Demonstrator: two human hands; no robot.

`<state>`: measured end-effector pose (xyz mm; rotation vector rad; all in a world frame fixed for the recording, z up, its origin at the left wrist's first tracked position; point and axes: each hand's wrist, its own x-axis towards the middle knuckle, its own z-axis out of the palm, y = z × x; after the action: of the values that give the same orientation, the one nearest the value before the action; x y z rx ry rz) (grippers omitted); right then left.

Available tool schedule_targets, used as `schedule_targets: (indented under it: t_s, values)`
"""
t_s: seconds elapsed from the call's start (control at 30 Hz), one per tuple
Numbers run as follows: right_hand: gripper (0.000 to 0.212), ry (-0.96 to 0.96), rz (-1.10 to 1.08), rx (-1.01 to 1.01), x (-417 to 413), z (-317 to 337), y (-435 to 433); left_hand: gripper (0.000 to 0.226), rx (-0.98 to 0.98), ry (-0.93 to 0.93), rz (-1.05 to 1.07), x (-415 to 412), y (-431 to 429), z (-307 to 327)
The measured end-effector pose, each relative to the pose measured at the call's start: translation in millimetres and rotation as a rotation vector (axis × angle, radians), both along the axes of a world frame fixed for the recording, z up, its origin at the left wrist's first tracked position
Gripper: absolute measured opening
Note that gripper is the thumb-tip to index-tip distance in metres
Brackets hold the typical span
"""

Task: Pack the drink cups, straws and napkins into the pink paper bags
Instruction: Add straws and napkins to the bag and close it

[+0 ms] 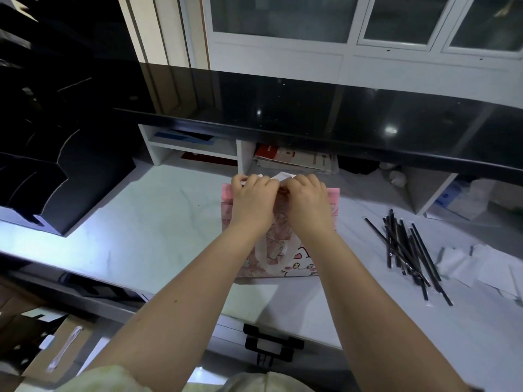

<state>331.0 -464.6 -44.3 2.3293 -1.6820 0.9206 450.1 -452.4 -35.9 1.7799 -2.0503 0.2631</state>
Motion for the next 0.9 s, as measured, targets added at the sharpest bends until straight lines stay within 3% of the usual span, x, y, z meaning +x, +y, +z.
schedule_targets:
  t_s: [0.4, 0.7, 0.9]
  values:
    - [0.014, -0.001, 0.031, 0.060, -22, 2, -3, 0.019, -0.228, 0.067, -0.077, 29, 3, -20]
    - [0.020, 0.051, 0.031, 0.103, -26, 4, -8, 0.010, -0.110, 0.057, -0.003, 32, 4, -12]
    - [0.005, 0.015, 0.043, 0.071, -51, 0, -8, 0.017, -0.110, 0.061, 0.053, 60, 8, -10]
